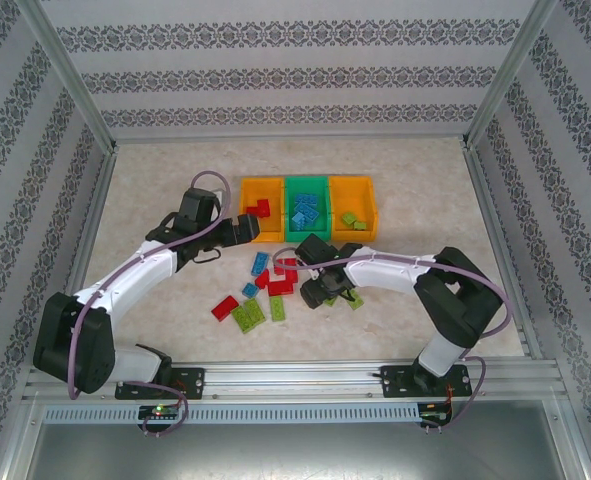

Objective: Sort the legos into containers by color

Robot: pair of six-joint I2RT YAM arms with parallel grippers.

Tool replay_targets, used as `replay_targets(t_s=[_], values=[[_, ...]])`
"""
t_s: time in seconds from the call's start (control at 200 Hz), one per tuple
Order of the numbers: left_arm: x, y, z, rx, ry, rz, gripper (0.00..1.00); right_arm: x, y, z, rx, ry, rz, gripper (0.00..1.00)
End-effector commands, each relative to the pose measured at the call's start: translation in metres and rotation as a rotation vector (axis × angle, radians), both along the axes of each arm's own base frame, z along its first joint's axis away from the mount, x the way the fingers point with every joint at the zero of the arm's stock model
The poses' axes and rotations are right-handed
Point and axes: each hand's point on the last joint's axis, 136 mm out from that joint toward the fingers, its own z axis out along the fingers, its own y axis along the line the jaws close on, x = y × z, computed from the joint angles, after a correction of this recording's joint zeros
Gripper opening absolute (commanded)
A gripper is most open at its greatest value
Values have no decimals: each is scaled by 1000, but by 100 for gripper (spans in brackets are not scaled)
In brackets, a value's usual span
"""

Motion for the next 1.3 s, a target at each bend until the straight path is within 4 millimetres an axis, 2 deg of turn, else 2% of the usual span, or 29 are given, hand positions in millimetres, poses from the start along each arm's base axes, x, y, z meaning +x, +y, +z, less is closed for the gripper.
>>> replay_targets(t_s=[0.0,0.235,0.415,0.59,0.769,0.909,1.069,1.199,1.299], values=[[4,6,6,-16,-28,28,99,-23,-10,-25,-103,89,-14,59],[-2,14,-3,-13,12,33,99,-19,-5,-22,-131,48,-58,42],[-8,25,-5,-3,15,69,99,-11,0,-12,-110,20,-82,37],[-15,31,-11,1,26,100,99,15,12,14,-43,-39,-97,32],[-17,35,-8,18,19,112,99,44,8,50,106,-99,-176,30],[-17,41,-5,44,10,129,99,77,-11,80,203,-151,-264,30],[-22,45,-10,67,30,137,100,134,-48,114,240,-253,-394,30],[-25,44,-18,62,48,136,100,183,-82,120,202,-305,-501,29],[-27,43,-24,66,67,135,100,214,-96,116,170,-315,-540,30]])
